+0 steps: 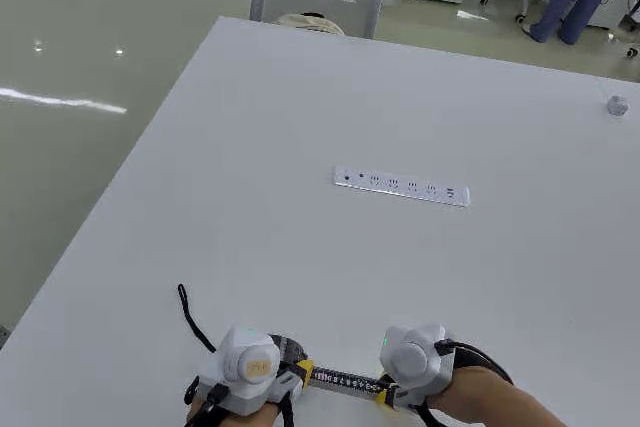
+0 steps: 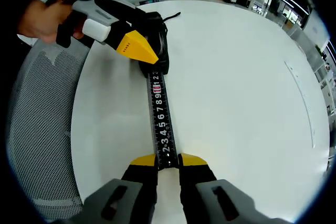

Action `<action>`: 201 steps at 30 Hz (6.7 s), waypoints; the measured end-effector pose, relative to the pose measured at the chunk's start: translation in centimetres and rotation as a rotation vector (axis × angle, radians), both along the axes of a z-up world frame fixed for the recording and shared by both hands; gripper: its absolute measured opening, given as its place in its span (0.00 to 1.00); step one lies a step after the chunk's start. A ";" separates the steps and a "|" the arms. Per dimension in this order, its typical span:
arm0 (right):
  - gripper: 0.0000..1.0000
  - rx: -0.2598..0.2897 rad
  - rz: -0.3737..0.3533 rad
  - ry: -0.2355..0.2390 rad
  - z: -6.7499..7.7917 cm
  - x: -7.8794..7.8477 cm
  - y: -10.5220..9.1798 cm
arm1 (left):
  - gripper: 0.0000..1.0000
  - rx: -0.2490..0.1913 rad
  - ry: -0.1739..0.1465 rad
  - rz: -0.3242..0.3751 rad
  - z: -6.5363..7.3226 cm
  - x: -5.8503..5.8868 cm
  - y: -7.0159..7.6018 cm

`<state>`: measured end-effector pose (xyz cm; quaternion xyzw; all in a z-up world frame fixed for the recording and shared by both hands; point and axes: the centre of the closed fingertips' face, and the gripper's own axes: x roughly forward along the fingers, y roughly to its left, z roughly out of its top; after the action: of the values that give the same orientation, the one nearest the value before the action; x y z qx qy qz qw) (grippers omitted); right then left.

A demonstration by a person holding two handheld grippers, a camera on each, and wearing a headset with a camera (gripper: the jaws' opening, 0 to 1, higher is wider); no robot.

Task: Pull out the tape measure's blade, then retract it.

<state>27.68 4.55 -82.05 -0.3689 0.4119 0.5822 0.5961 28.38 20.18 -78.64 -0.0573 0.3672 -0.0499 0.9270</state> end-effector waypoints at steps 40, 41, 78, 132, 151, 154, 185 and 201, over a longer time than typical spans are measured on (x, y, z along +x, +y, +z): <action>0.16 0.025 0.016 0.000 -0.1 -0.3 2.0 | 0.59 -0.004 -0.001 -0.001 0.1 -0.1 -0.1; 0.16 0.026 0.016 0.000 -0.1 -0.2 2.1 | 0.59 -0.003 -0.001 -0.002 0.1 -0.1 -0.1; 0.16 0.060 0.032 -0.002 -0.1 -0.4 4.4 | 0.59 -0.007 -0.005 0.001 0.0 -0.1 -0.1; 0.16 0.157 0.018 0.013 0.2 -0.9 9.2 | 0.60 -0.032 -0.001 0.002 0.0 0.0 0.0; 0.17 0.209 0.048 0.015 0.1 -1.0 10.1 | 0.60 -0.048 -0.001 0.002 0.0 -0.1 -0.1; 0.17 0.231 0.079 -0.010 0.2 -1.3 10.0 | 0.60 -0.049 -0.002 0.003 0.0 -0.1 -0.1; 0.14 0.223 0.058 0.007 0.1 -1.0 10.2 | 0.60 -0.099 -0.005 0.002 0.1 -0.3 0.0; 0.14 0.234 0.075 0.005 0.1 -0.9 10.6 | 0.60 -0.114 0.004 0.003 0.0 -0.3 -0.1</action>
<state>26.83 15.15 -81.93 -0.3106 0.3285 0.6491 0.6117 28.10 20.03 -78.59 -0.1105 0.3654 -0.0691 0.9217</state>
